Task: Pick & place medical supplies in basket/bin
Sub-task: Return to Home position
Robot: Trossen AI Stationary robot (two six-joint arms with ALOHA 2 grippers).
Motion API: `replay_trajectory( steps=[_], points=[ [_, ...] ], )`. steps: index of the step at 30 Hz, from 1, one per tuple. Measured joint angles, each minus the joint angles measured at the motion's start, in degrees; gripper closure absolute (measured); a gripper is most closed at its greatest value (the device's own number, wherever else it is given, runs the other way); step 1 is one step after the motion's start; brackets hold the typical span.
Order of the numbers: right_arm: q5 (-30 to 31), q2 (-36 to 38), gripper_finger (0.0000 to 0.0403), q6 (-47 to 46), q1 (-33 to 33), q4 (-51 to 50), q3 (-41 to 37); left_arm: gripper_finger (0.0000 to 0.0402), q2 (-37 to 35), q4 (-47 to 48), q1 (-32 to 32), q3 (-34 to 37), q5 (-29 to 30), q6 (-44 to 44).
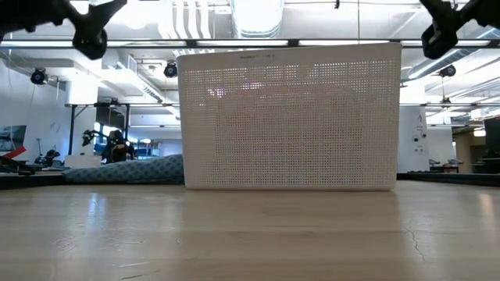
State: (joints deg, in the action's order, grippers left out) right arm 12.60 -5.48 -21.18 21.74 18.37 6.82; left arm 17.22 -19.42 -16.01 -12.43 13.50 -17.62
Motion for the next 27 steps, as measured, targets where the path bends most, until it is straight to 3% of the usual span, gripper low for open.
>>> replay_trajectory(
  steps=[8,14,17,19,23,27],
  points=[
    [11.0,-2.5,0.0158,5.1,-0.2,9.4,-1.5,0.0133,-16.3,3.1,0.0,6.7,0.0,-0.7],
    [11.7,-9.7,0.016,-0.8,-3.6,18.1,-3.5,0.0133,-15.8,12.0,0.4,6.0,1.3,-3.7],
    [9.9,-12.4,0.0156,1.1,-7.2,29.7,-6.3,0.0133,-14.5,13.8,0.7,6.1,2.4,-5.0],
    [7.5,-13.0,0.0155,3.6,-9.5,31.7,-6.0,0.0133,-15.0,13.2,0.6,6.0,2.1,-4.9],
    [1.9,-11.5,0.0154,3.2,-13.1,25.8,-4.3,0.0133,-16.2,12.7,0.6,5.9,2.4,-4.0],
    [-4.2,-7.3,0.0154,-5.8,-15.2,7.3,-2.3,0.0133,-17.0,13.2,0.6,6.0,2.3,-3.5]
  ],
)
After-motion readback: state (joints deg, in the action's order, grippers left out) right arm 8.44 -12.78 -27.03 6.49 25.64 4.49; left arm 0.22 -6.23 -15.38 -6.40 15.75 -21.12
